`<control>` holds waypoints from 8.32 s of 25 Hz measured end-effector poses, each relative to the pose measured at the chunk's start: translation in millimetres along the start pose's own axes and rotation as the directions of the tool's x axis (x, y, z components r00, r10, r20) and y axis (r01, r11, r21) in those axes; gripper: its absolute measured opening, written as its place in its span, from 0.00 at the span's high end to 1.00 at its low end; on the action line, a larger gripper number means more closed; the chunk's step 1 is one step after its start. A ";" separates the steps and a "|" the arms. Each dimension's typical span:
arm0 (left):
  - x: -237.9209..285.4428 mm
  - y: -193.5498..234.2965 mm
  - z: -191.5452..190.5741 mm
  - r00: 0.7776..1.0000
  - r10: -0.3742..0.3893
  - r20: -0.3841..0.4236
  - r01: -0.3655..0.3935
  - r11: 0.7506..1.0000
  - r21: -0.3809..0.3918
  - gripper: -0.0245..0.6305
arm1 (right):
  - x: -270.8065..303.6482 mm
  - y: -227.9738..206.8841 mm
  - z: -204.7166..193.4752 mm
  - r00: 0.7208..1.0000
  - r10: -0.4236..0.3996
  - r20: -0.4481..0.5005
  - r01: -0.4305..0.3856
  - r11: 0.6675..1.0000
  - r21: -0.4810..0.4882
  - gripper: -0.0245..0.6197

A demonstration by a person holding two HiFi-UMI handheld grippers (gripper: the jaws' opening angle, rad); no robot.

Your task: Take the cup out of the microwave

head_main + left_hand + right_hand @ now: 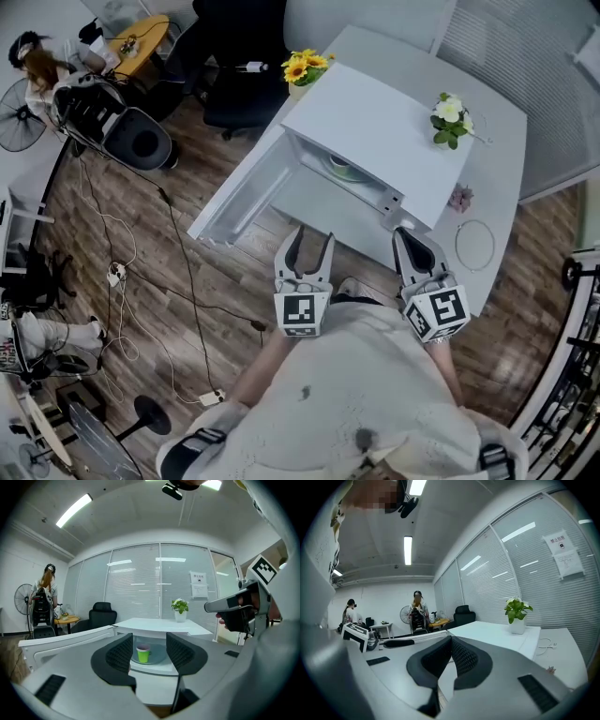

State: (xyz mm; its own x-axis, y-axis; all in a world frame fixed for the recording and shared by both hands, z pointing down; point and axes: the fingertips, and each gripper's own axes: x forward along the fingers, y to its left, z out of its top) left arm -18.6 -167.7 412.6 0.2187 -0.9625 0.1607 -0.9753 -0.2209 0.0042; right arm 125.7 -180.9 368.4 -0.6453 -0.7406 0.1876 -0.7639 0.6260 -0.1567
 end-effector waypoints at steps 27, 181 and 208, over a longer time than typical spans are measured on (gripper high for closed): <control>187.7 54.2 -113.3 0.924 -0.322 -0.206 0.336 0.941 0.038 0.55 | 66.3 -58.5 -4.4 0.910 -0.407 -0.080 0.412 0.910 0.052 0.95; 140.0 19.8 59.1 0.884 -0.463 -0.067 0.466 0.885 0.023 0.55 | 18.8 -72.7 58.5 0.879 -0.463 0.118 0.457 0.886 0.076 0.95; 130.3 20.2 50.4 0.883 -0.464 -0.074 0.467 0.884 0.026 0.55 | 17.7 -64.6 52.3 0.882 -0.460 0.104 0.455 0.888 0.066 0.95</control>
State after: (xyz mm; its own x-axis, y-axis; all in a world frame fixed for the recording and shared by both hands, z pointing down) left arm -8.2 -305.5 383.8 0.6435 -0.7352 0.2129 -0.7590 -0.6490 0.0528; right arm 163.5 -247.3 331.1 -0.2177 -0.9665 0.1363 -0.9722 0.2023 -0.1178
